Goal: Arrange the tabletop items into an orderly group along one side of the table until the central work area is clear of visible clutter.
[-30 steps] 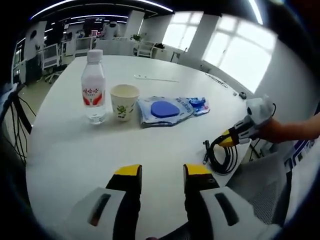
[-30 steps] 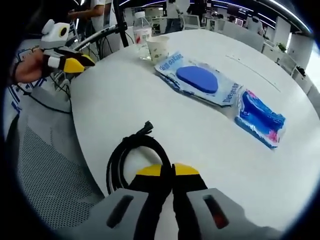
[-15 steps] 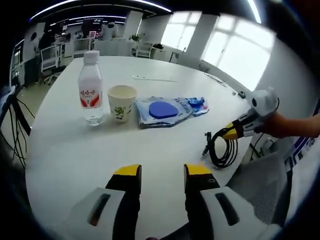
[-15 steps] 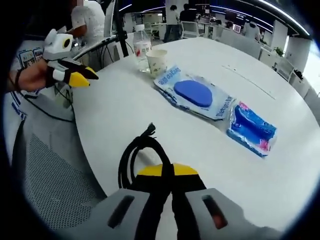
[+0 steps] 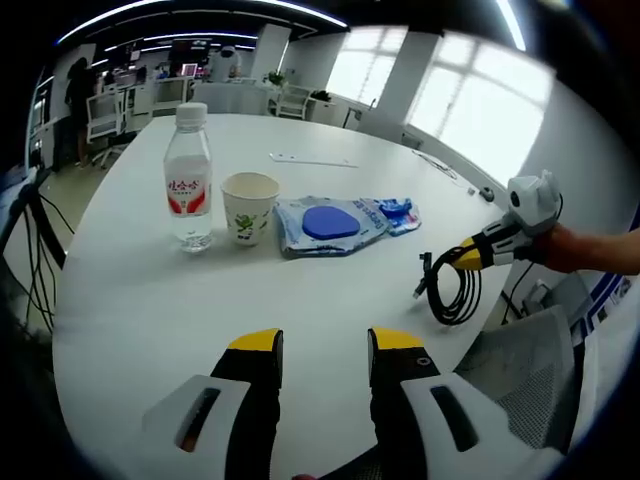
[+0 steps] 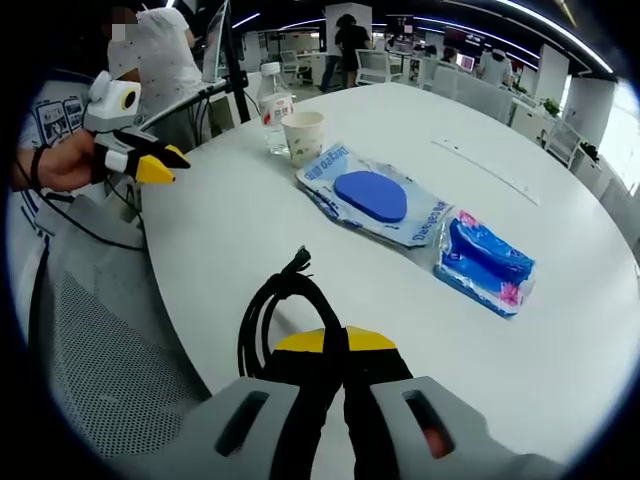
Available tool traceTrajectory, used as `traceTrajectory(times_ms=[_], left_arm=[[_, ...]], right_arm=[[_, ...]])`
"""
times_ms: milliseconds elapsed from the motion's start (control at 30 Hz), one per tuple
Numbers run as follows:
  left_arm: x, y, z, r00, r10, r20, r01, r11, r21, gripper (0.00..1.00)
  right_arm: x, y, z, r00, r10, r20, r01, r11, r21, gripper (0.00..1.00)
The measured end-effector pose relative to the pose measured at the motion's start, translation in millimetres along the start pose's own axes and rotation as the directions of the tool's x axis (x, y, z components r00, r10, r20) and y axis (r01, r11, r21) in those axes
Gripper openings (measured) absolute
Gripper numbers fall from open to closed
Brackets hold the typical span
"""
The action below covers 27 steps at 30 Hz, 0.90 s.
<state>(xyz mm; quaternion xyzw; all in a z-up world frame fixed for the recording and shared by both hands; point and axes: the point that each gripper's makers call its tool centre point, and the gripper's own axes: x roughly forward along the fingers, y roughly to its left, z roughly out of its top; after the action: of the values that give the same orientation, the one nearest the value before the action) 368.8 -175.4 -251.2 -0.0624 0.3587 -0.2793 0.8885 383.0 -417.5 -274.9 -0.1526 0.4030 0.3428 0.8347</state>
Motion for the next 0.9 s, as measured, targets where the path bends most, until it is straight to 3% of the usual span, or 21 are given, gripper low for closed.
traceTrajectory(times_ms=[900], left_arm=[[-14.6,7.4,-3.2,0.998,0.053,0.025,-0.052,0.998,-0.040,0.32]], right_arm=[[8.8,-33.0,23.8,1.000,-0.011,0.009,0.012,1.000,-0.027,0.01]])
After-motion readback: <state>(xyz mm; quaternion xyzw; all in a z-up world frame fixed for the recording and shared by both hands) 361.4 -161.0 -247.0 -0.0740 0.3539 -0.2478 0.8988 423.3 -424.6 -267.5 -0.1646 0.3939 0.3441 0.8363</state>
